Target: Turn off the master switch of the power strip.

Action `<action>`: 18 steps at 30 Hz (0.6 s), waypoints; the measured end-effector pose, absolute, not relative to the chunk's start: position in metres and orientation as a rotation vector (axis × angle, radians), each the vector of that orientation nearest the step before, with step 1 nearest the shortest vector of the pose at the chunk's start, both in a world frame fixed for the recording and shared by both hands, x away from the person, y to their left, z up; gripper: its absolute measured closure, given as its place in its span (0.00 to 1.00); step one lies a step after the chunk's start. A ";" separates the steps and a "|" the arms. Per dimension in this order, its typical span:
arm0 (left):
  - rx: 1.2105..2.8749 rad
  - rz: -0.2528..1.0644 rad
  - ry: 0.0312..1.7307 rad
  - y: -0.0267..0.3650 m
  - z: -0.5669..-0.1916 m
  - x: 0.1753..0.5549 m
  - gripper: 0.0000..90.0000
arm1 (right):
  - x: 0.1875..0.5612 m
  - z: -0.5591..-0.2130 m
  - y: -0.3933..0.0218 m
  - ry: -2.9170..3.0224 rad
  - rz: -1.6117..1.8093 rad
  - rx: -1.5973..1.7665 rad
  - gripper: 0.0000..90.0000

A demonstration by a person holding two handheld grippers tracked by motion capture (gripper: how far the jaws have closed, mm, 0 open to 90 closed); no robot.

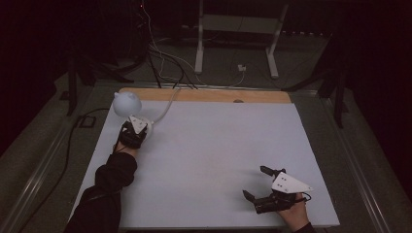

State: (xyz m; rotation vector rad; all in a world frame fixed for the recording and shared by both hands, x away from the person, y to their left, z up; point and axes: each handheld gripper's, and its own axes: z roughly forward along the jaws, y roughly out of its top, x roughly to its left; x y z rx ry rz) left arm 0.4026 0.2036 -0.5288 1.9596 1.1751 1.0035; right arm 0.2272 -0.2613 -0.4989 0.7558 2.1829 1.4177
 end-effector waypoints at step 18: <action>2.057 1.068 1.100 0.191 -0.528 0.407 1.00 | 0.227 -0.500 -0.260 2.195 1.410 0.755 0.00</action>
